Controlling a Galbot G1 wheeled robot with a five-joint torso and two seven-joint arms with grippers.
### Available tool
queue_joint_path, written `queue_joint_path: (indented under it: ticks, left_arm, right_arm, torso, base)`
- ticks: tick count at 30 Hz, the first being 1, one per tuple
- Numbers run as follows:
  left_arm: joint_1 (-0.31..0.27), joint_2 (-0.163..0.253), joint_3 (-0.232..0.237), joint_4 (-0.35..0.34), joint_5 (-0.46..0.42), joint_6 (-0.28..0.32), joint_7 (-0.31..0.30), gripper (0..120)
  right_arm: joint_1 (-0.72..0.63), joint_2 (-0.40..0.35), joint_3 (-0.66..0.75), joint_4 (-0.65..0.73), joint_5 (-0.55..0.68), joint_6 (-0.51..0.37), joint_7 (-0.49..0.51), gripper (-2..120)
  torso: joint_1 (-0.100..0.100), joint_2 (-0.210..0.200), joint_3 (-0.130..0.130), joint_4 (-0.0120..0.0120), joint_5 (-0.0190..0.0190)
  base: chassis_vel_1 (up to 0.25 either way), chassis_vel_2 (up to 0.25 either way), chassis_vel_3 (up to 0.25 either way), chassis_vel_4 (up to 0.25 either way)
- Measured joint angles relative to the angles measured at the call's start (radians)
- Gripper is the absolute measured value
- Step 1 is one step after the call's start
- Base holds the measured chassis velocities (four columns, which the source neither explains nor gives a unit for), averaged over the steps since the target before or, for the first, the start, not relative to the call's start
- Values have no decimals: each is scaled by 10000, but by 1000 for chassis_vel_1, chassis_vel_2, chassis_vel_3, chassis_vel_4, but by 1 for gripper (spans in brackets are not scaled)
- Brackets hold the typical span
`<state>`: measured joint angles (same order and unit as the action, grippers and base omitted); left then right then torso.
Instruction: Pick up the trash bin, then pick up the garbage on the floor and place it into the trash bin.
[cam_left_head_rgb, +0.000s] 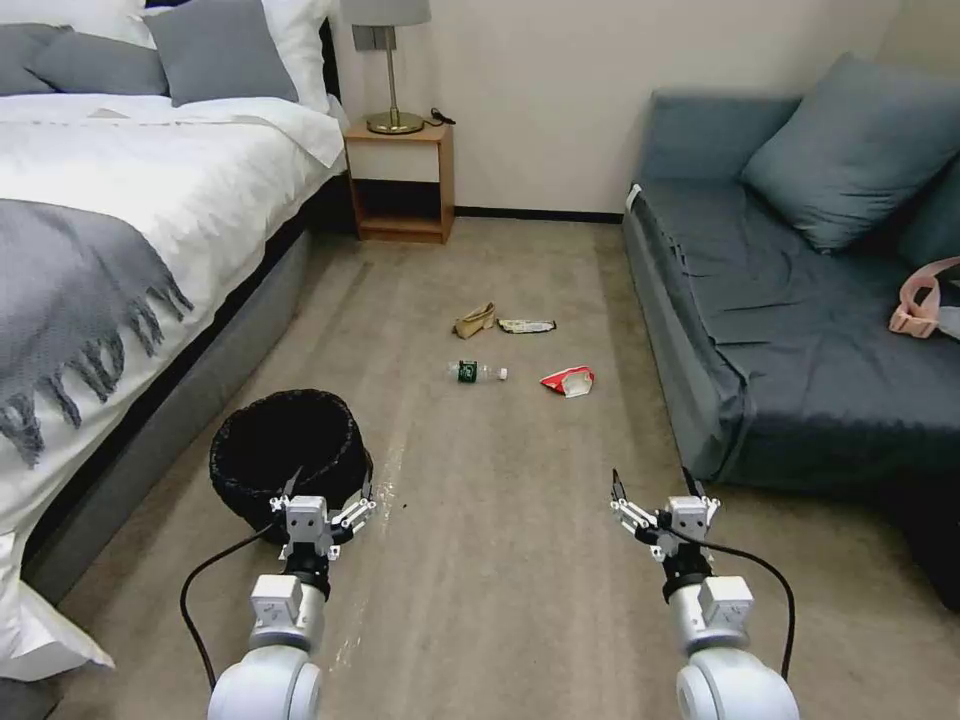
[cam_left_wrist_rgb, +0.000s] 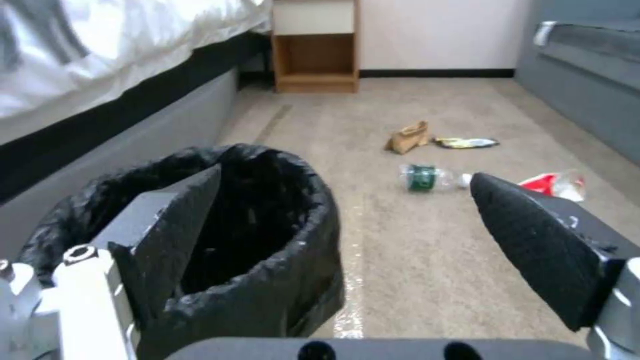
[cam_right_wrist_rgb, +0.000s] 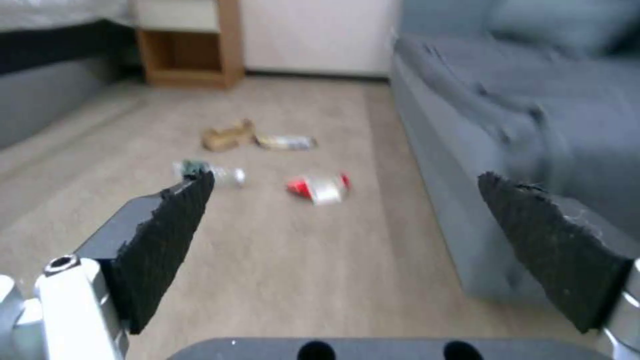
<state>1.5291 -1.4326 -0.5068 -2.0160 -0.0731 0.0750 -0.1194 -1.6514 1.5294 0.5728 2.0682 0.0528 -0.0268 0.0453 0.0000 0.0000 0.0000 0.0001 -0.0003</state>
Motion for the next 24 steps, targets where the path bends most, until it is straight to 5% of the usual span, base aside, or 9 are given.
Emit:
queue_joint_path:
  ticks: [9, 12, 24]
  left_arm:
    - [-272, 969, 596, -301, -981, 1109, -1618, 100]
    - [-460, 1579, 995, -600, -1610, 1983, -2743, 100]
    - [-378, 1763, 950, -695, -1899, 2161, -3053, 100]
  right_arm:
    - [-2304, 711, 558, 1588, 1208, -650, 1076, 100]
    - [-2635, 785, 610, 1852, 1296, -668, 1101, 100]
    - [-2546, 785, 333, 1587, 922, -473, 1087, 100]
  torso:
    - [0, 0, -1, -3, -2]
    - [0, 0, -1, -4, 2]
    - [0, 0, 0, -1, 2]
  base:
    - [0, 0, 0, 0]
    - [0, 0, 0, 0]
    - [0, 0, 0, 0]
